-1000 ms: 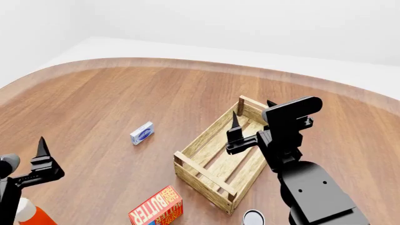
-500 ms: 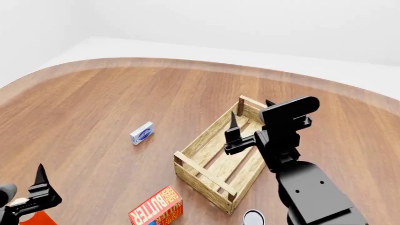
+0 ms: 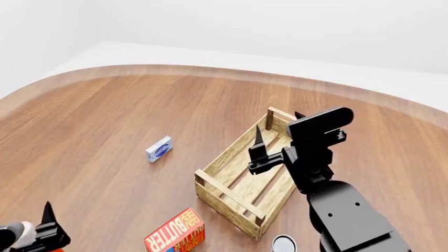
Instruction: Pick up the ketchup, and put it in the wooden tray.
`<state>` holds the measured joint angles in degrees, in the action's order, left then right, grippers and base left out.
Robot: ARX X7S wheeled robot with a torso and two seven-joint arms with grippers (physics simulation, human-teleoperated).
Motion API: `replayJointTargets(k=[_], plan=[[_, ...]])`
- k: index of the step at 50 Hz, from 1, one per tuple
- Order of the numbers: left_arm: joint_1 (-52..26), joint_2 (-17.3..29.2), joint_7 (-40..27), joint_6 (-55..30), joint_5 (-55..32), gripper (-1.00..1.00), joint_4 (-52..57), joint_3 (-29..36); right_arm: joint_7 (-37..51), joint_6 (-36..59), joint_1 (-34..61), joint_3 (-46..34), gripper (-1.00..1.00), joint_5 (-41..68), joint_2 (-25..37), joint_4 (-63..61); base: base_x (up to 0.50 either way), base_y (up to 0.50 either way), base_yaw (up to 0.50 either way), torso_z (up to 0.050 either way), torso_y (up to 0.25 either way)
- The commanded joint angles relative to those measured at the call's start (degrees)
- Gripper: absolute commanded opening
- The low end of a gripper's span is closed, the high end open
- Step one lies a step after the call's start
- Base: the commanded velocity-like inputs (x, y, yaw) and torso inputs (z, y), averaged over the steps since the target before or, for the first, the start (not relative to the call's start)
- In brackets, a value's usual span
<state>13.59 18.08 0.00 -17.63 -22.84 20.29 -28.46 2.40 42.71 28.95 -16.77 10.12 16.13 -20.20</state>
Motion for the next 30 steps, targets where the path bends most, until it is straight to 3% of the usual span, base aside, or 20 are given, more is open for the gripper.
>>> replayJointTargets(k=[1,30], plan=[[0.4,-0.4,0.2,2.0,1.0,1.0,-2.4,0.1,0.3,0.4,0.2,-0.5,1.0,0.1,0.0,-0.3,0.0,0.0,0.0,0.0,0.0],[-0.4,-0.3,-0.2,3.8,1.9,1.0,-5.6,0.4,0.8,0.2,0.4,-1.0,1.0,0.6,0.1,0.2,0.0,0.0,0.0,0.0,0.0]])
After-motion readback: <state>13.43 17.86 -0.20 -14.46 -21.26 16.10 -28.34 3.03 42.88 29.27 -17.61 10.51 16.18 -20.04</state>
